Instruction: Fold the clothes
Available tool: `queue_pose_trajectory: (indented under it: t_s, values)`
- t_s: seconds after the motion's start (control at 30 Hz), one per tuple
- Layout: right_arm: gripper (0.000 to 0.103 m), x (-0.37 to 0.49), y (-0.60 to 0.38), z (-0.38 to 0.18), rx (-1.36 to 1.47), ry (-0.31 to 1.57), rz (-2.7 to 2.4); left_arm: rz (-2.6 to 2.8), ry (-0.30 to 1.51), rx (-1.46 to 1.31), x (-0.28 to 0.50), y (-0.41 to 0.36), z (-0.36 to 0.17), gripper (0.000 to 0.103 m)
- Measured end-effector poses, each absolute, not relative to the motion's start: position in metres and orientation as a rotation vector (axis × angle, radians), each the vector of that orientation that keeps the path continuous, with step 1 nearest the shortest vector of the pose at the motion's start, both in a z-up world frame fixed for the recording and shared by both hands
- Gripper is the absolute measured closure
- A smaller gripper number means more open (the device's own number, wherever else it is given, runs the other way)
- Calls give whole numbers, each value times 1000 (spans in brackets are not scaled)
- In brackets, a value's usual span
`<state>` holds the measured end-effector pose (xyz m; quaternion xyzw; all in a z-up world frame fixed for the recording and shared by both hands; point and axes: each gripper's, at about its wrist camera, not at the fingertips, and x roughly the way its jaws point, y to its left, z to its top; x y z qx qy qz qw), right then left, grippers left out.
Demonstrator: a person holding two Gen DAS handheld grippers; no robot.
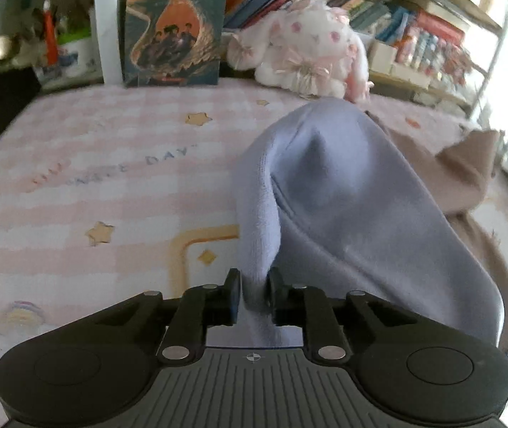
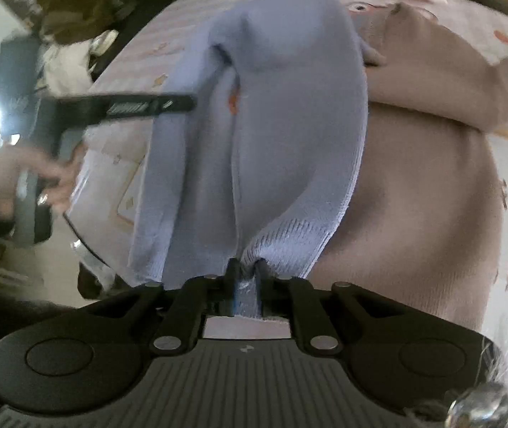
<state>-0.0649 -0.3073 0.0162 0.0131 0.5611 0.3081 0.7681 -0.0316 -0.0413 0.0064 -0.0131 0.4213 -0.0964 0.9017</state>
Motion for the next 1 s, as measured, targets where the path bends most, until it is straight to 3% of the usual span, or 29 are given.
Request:
queue_pose_trajectory:
  t_s: [0.17, 0.27, 0.4, 0.47, 0.5, 0.53, 0.63, 0.67, 0.73, 0.8, 0.83, 0.87, 0.9, 0.93, 0.97, 1.0]
  values:
    - [85, -61, -318, 19, 93, 1183, 526, -408, 730, 129, -71, -59, 33, 57]
    - [70, -55, -330, 19, 161, 1143, 451, -555, 672, 189, -85, -81, 44, 50]
    - [66, -37, -342, 3, 260, 1160, 409, -723, 677, 225, -89, -122, 46, 48]
    - [77, -31, -344, -5, 264, 1190, 394, -788, 682, 260, -91, -144, 44, 48]
    - [90, -28, -342, -5, 258, 1192, 400, -806, 684, 288, -92, -154, 41, 47]
    - [94, -26, -340, -4, 261, 1194, 409, -824, 686, 316, -93, -165, 39, 47]
    - [95, -21, -347, 14, 395, 1151, 512, -821, 691, 399, -95, -186, 32, 45]
    - [96, -20, -347, 20, 422, 1136, 541, -800, 693, 407, -93, -187, 30, 35]
    - [96, -18, -344, 29, 435, 1119, 574, -757, 696, 421, -88, -188, 27, 34]
    - [96, -17, -341, 34, 479, 1107, 615, -713, 699, 435, -83, -189, 23, 42]
    - [96, -17, -339, 36, 495, 1099, 634, -691, 700, 441, -81, -189, 22, 78]
    - [96, -17, -338, 40, 489, 1088, 645, -669, 701, 448, -79, -190, 20, 92]
    - [94, -17, -338, 43, 474, 1076, 641, -656, 699, 411, -75, -180, 24, 92]
    - [87, -15, -340, 45, 470, 1070, 632, -644, 696, 373, -70, -169, 29, 93]
    - [74, -13, -344, 46, 491, 1057, 628, -631, 694, 335, -66, -159, 34, 93]
    - [71, -11, -349, 45, 495, 1037, 611, -591, 680, 290, -58, -140, 42, 93]
